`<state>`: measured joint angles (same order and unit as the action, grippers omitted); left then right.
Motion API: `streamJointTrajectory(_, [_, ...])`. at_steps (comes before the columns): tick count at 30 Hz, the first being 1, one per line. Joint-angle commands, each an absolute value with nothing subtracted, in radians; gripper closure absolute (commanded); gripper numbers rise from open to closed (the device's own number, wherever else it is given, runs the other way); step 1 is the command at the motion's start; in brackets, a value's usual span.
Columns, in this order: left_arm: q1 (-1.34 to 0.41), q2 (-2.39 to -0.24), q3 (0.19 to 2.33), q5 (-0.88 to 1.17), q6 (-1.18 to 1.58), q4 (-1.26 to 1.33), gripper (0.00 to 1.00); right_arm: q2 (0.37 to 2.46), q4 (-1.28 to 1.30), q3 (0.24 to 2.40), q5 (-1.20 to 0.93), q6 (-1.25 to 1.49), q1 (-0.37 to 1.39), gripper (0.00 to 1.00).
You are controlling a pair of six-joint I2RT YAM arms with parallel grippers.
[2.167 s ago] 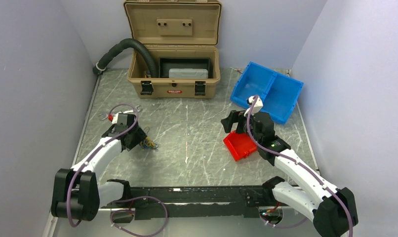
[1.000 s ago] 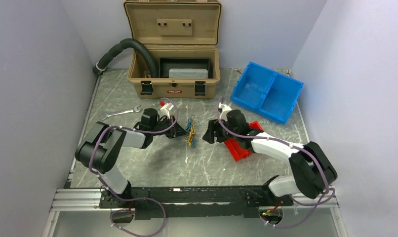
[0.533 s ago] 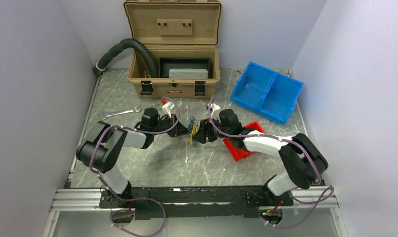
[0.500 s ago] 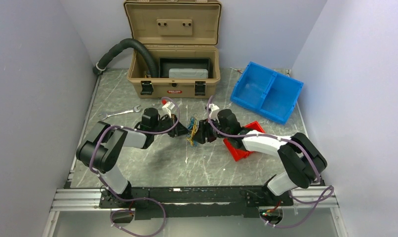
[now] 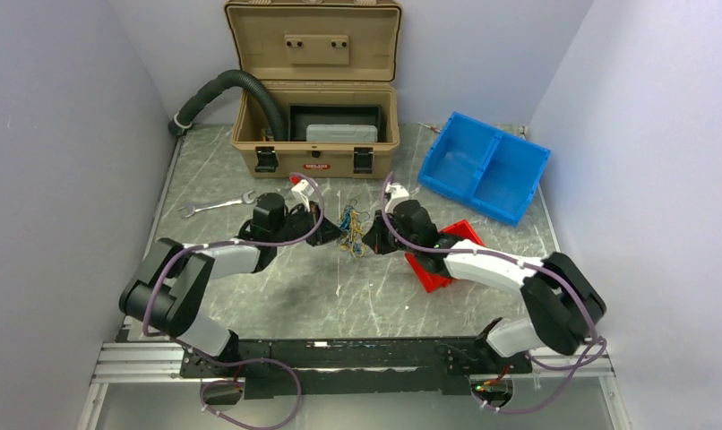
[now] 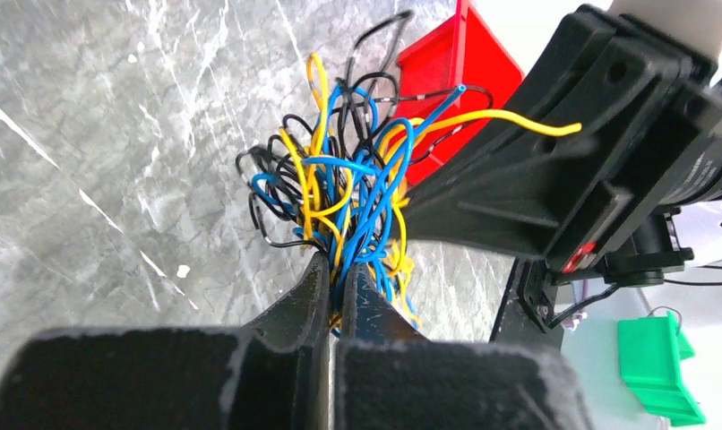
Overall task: Untangle the cables
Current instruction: Untie the cable.
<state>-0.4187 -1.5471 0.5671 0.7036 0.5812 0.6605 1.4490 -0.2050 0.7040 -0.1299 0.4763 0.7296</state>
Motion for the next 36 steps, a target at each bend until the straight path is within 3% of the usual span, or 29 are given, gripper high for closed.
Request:
streamJointTrajectory(1, [-0.423, -1.452, 0.57, 0.634, 0.51, 0.591, 0.97, 1.32, -0.055, 0.687, 0.196, 0.556, 0.721, 1.0])
streamJointTrajectory(7, [-0.422, -1.381, 0.565, 0.552, 0.478, 0.488, 0.88, 1.213, 0.064, 0.669, 0.322, 0.598, 0.709, 1.0])
streamJointTrajectory(12, [-0.422, -1.361, 0.573, 0.498, 0.466, 0.426, 0.91, 1.158, 0.073, 0.644, 0.353, 0.607, 0.708, 1.0])
streamJointTrajectory(14, [-0.422, -1.356, 0.597, 0.406, 0.465, 0.335, 0.95, 1.152, 0.149, 0.66, 0.425, 0.641, 0.705, 1.0])
streamJointTrajectory(17, [-0.412, -1.352, 0.636, 0.213, 0.484, 0.167, 0.92, 1.154, 0.264, 0.694, 0.553, 0.715, 0.701, 1.0])
streamJointTrajectory(19, [-0.395, -1.347, 0.645, 0.154, 0.494, 0.116, 0.85, 1.157, 0.305, 0.709, 0.603, 0.748, 0.699, 1.0])
streamJointTrajectory(21, [-0.383, -1.336, 0.631, 0.185, 0.487, 0.133, 0.72, 1.155, 0.305, 0.716, 0.598, 0.733, 0.697, 1.0])
streamJointTrajectory(23, [-0.383, -1.325, 0.612, 0.242, 0.478, 0.175, 0.55, 1.149, 0.238, 0.703, 0.513, 0.652, 0.698, 1.0])
streamJointTrajectory(25, [-0.385, -1.328, 0.6, 0.298, 0.473, 0.222, 0.44, 1.143, 0.133, 0.683, 0.346, 0.56, 0.698, 1.0])
streamJointTrajectory(26, [-0.384, -1.336, 0.6, 0.323, 0.469, 0.233, 0.41, 1.142, 0.094, 0.678, 0.274, 0.532, 0.698, 0.98])
streamJointTrajectory(28, [-0.387, -1.365, 0.615, 0.361, 0.46, 0.237, 0.4, 1.15, 0.04, 0.679, 0.132, 0.492, 0.698, 0.71])
streamJointTrajectory(33, [-0.429, -1.415, 0.66, 0.413, 0.419, 0.227, 0.39, 1.209, 0.072, 0.733, 0.088, 0.468, 0.698, 0.62])
streamJointTrajectory(36, [-0.464, -1.418, 0.68, 0.417, 0.393, 0.218, 0.39, 1.249, 0.168, 0.788, 0.205, 0.487, 0.697, 0.23])
